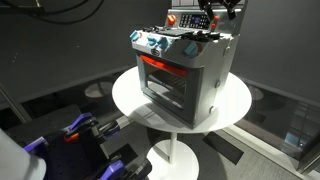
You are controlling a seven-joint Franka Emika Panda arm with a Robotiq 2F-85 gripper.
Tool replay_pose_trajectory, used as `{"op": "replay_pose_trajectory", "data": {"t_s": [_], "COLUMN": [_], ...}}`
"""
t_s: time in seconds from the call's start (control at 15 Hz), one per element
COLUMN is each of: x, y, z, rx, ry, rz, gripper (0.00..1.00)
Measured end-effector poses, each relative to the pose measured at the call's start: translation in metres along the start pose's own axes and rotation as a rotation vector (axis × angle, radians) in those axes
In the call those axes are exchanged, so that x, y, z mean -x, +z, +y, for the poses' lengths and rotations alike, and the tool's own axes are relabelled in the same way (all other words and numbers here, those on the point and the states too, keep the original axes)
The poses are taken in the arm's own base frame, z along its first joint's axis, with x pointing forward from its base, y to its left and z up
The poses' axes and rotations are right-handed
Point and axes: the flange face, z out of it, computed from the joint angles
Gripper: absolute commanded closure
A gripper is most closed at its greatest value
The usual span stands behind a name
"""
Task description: Push the top orange button on the right side of the stove
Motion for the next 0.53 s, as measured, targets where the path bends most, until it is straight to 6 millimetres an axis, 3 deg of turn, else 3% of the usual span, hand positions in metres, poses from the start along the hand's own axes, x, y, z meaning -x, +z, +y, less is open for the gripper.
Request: {"op": "replay_pose_trajectory", "data": {"t_s": [0.53], "x": [-0.0103], "y": [0.0086], "z": [-0.0046], "rx": [0.006], "ry": [-0.002], "rz": [0.007], "gripper": [0.00]}}
